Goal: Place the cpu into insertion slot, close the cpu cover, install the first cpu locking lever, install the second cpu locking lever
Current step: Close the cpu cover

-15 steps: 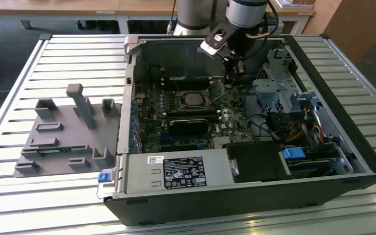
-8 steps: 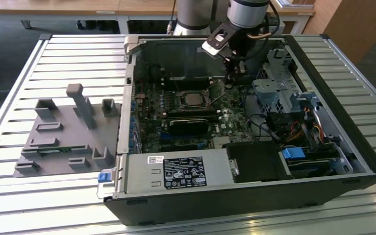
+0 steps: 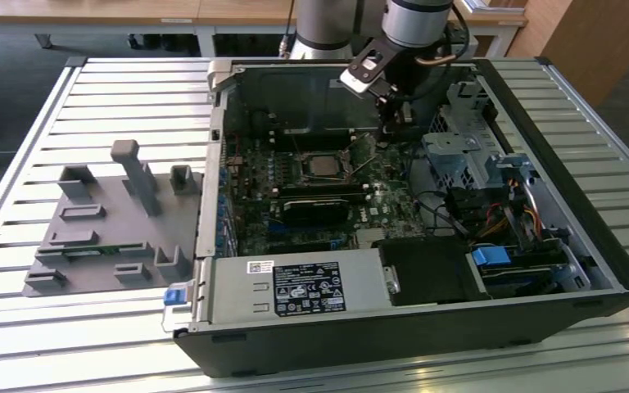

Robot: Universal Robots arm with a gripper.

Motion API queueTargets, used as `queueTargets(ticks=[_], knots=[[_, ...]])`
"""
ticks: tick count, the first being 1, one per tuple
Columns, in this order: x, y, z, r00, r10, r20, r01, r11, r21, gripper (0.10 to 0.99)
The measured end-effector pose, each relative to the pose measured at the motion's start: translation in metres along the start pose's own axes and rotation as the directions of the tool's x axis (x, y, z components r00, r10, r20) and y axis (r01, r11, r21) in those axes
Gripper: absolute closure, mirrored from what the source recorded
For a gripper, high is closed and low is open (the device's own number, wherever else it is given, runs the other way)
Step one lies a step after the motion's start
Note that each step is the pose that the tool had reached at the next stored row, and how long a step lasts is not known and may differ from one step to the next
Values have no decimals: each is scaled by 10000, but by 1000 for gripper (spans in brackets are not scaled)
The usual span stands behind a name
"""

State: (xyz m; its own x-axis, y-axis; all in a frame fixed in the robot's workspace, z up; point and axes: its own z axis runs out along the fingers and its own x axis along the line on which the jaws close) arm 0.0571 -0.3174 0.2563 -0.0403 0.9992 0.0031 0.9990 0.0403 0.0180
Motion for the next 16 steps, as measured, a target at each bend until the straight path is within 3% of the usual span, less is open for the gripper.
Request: queueTargets(ticks=[16], knots=[[20, 26, 90, 10000, -2, 78, 2, 10000, 6, 980]])
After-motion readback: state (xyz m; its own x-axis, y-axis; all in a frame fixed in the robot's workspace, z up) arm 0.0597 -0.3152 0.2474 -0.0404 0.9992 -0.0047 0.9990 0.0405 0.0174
